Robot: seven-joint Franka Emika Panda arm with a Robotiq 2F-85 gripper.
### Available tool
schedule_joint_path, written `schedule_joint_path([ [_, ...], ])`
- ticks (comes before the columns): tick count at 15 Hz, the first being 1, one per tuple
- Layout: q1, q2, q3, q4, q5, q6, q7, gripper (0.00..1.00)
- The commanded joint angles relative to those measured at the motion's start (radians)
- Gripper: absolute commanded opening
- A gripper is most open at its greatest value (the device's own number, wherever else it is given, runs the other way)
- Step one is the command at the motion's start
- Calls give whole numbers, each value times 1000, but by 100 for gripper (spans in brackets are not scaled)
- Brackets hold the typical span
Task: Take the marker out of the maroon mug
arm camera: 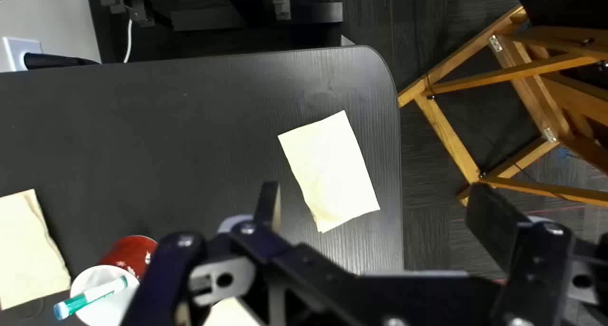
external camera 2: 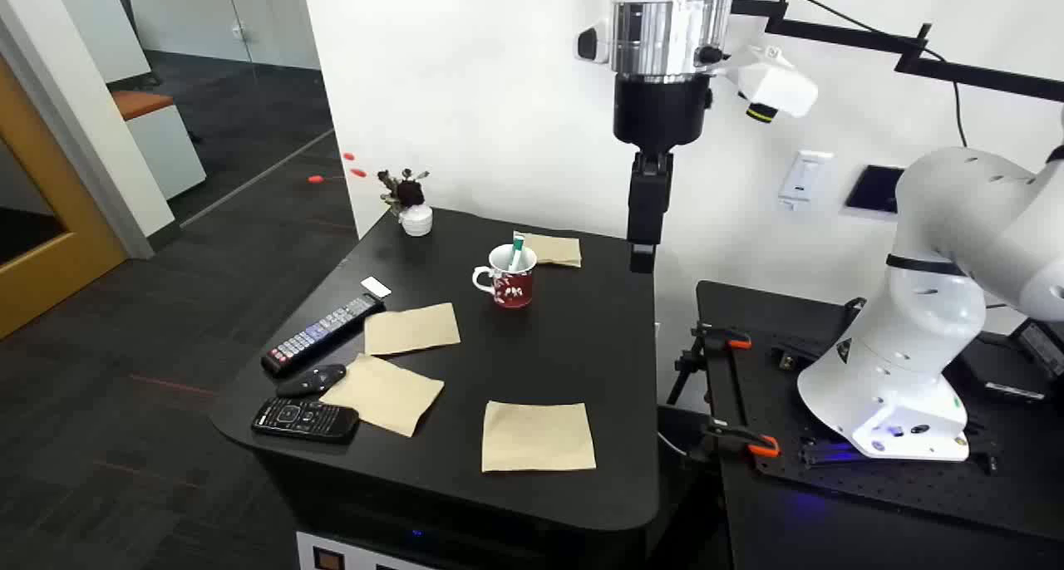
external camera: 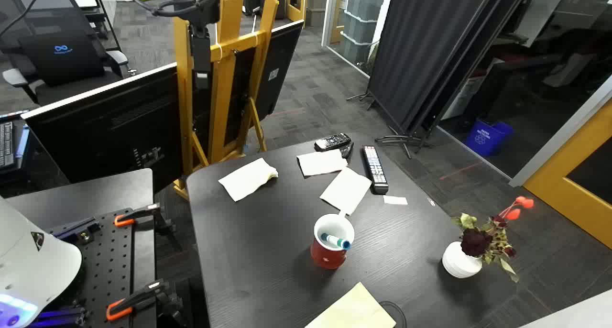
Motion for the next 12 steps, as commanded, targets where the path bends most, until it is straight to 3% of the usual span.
schedule_joint_path([
  [1,2,0,-2,1,-1,-2,1,100],
  [6,2,0,-2,1,-1,-2,1,100],
  [12,-32,16,-4,20,-16,106,82,100],
])
